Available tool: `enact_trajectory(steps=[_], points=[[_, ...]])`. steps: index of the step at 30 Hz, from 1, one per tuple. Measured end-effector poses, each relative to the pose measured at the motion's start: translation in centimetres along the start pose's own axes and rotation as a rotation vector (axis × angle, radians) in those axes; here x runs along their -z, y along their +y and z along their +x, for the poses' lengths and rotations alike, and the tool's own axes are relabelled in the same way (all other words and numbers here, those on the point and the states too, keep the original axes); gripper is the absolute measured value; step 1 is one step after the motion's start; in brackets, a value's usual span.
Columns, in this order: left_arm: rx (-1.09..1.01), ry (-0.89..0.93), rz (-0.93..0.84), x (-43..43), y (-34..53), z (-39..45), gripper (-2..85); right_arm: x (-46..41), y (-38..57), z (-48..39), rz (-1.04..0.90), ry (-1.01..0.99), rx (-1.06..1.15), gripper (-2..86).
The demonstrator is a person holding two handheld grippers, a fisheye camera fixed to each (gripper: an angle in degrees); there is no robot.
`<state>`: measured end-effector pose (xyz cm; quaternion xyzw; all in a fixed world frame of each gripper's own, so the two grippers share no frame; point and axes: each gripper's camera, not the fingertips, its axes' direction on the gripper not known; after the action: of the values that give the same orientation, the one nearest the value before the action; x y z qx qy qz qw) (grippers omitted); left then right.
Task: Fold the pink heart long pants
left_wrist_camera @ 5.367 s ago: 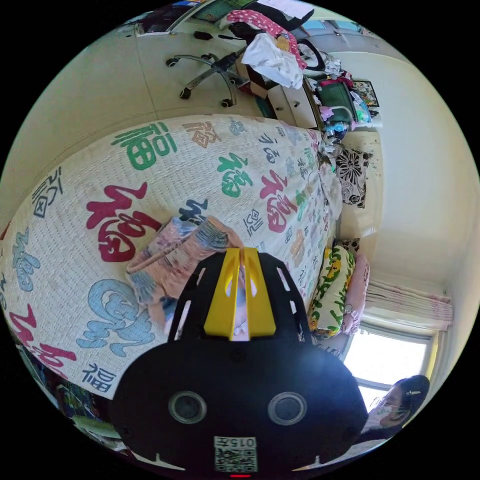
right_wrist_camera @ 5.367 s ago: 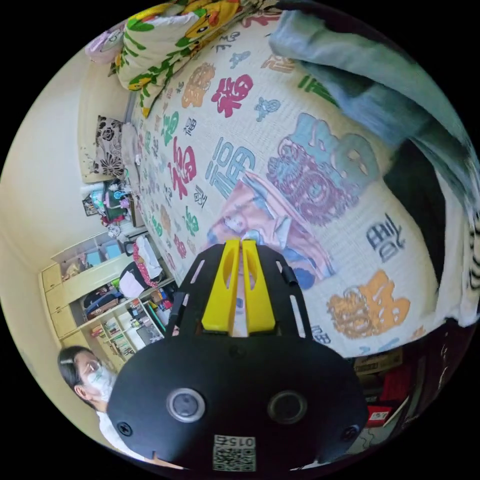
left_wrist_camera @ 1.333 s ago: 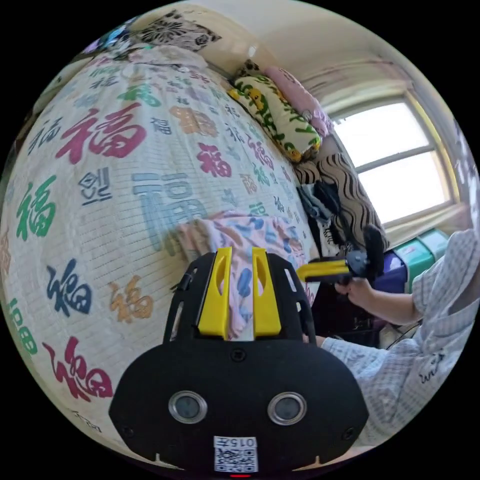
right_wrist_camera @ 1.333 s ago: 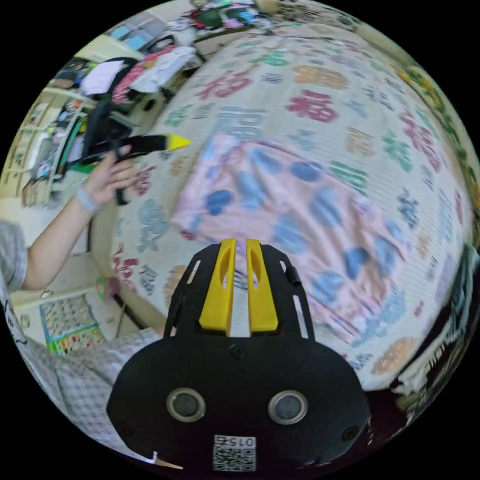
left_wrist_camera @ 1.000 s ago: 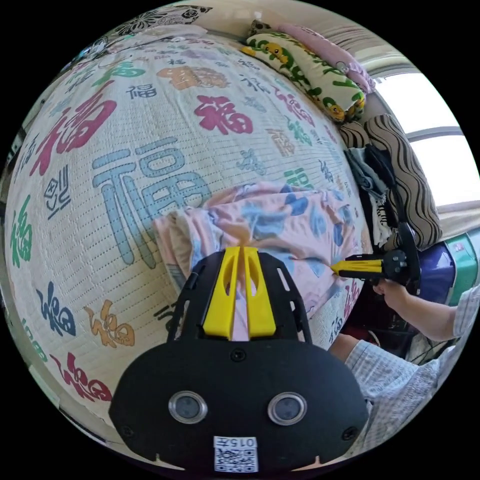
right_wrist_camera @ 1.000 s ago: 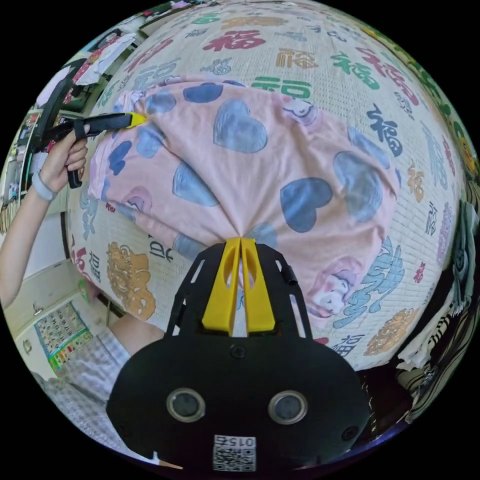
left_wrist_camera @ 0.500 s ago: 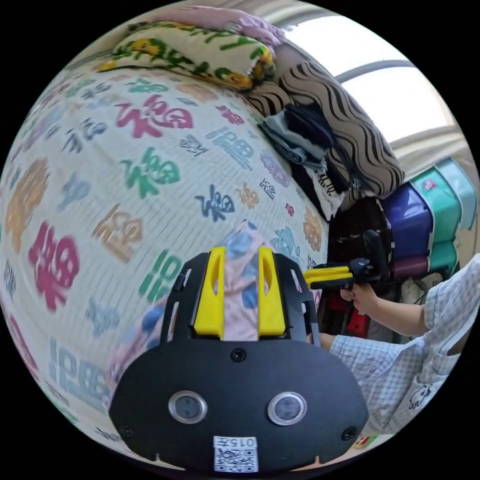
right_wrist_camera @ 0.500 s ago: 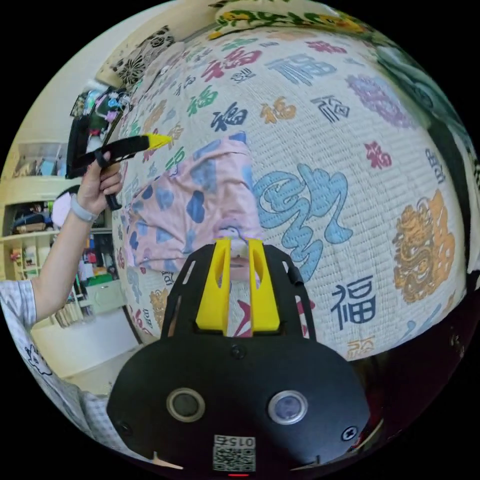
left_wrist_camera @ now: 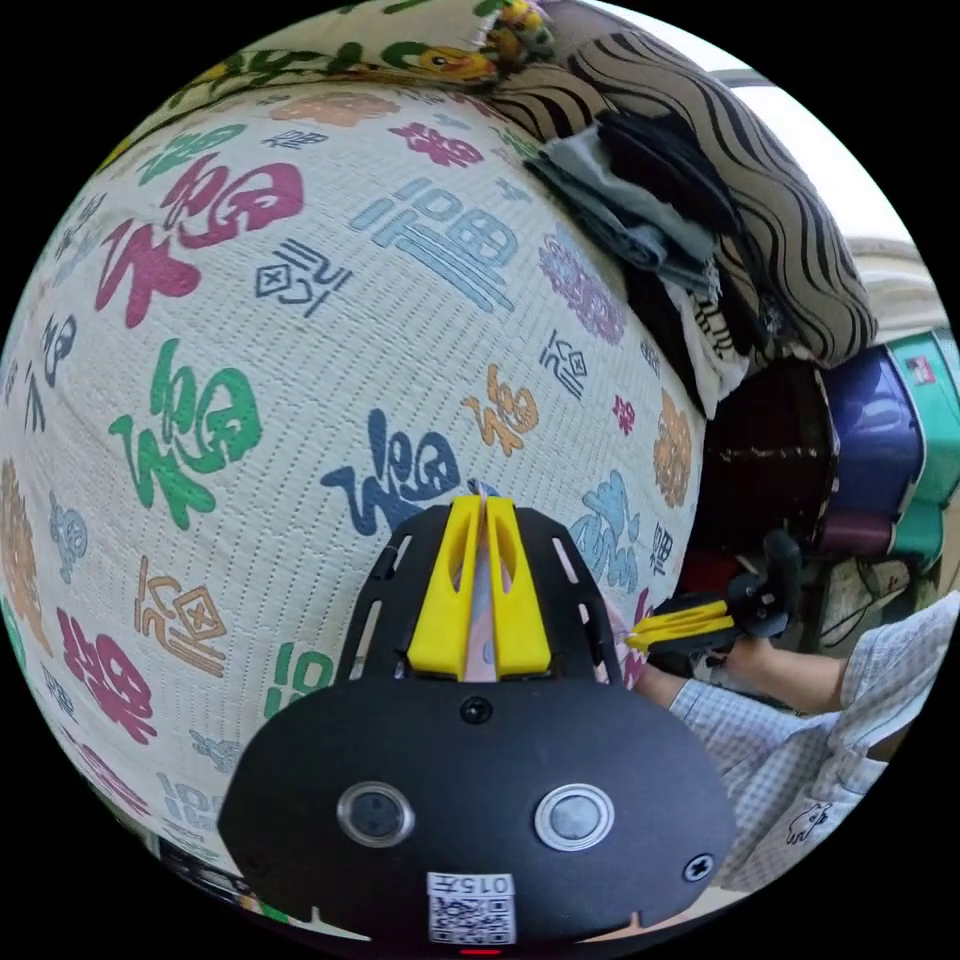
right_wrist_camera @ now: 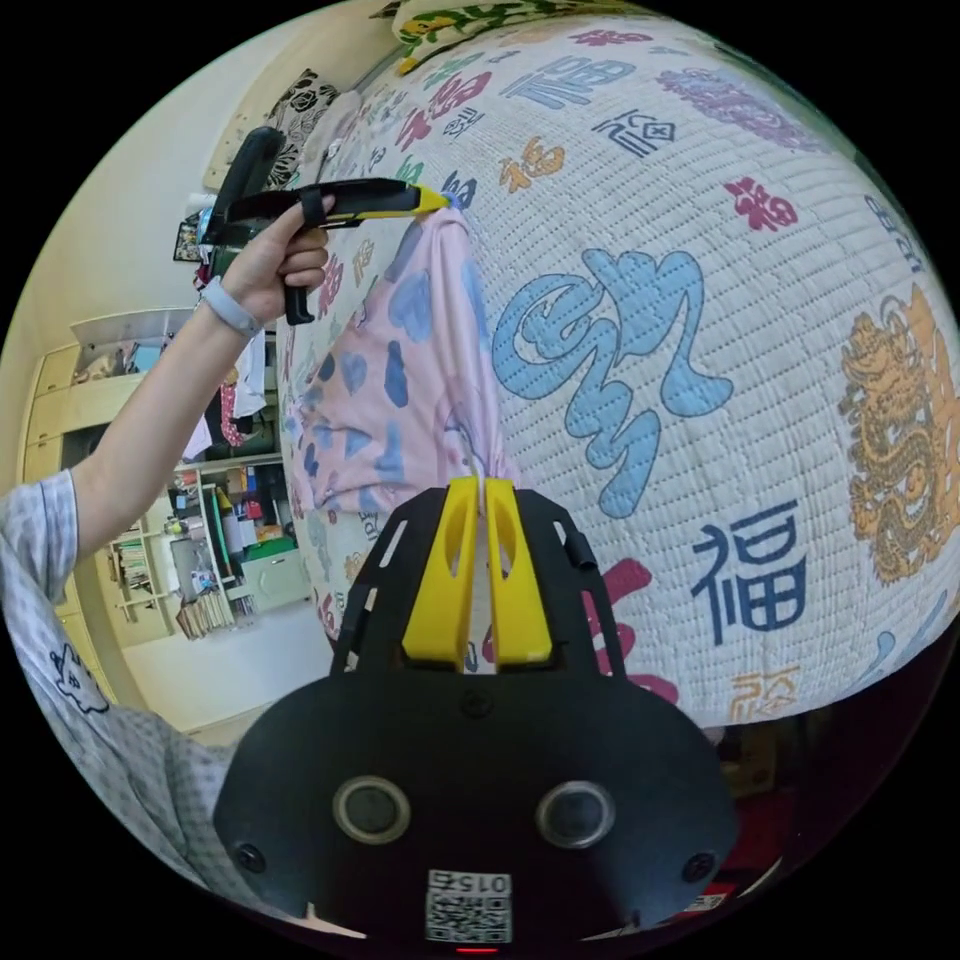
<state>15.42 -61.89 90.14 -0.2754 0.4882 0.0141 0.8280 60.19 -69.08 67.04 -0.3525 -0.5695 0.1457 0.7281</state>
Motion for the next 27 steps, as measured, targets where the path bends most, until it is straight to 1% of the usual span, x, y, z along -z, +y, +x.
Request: enact_trajectory(steps=[2,4,7,9,11,12,15,18,19,21,24,27], points=[[0.007,-0.010,-0.001,-0.5,-0.4,-0.2,-0.1,0.8,-0.2,1.1,0.013,0.019,-0.009,1.3],[-0.004,-0.066,-0.031,-2.3,-1.0,0.0,0.7,0.7,-0.6,2.7,0.015,-0.014,-0.051,2.1],[-0.009,-0.004,-0.071,-3.0,-1.9,-0.3,3.3,2.1,-0.6,4.3,0.049,-0.106,-0.063,5.0],[-0.037,0.027,-0.055,-2.0,-2.2,-0.4,5.5,3.7,0.0,4.9,0.077,-0.087,-0.070,6.3],[-0.087,0.015,-0.031,-0.7,-2.5,-0.1,7.9,5.1,0.6,6.2,0.106,-0.100,-0.093,7.5],[-0.114,0.008,-0.055,-0.5,-3.1,0.1,10.0,5.2,0.7,6.6,0.111,-0.114,-0.101,7.7],[-0.168,0.006,-0.185,-2.2,-4.7,0.6,11.4,4.4,0.1,7.6,0.072,-0.189,-0.118,8.6],[-0.190,0.011,-0.362,-5.8,-5.9,1.0,9.6,3.5,-1.0,7.0,0.036,-0.171,-0.086,6.2],[-0.222,-0.060,-0.370,-6.2,-6.2,1.5,7.6,3.2,-1.3,7.0,0.016,-0.151,-0.089,4.8],[-0.269,-0.123,-0.408,-6.5,-6.6,2.0,4.8,3.1,-1.5,7.4,-0.019,-0.150,-0.085,3.5],[-0.255,0.010,-0.579,-8.2,-7.5,2.1,2.3,4.2,-1.2,8.4,-0.028,-0.169,-0.069,2.0],[-0.356,-0.079,-0.600,-8.6,-8.5,4.0,1.4,6.0,-0.2,9.8,-0.029,-0.191,-0.066,1.3]])
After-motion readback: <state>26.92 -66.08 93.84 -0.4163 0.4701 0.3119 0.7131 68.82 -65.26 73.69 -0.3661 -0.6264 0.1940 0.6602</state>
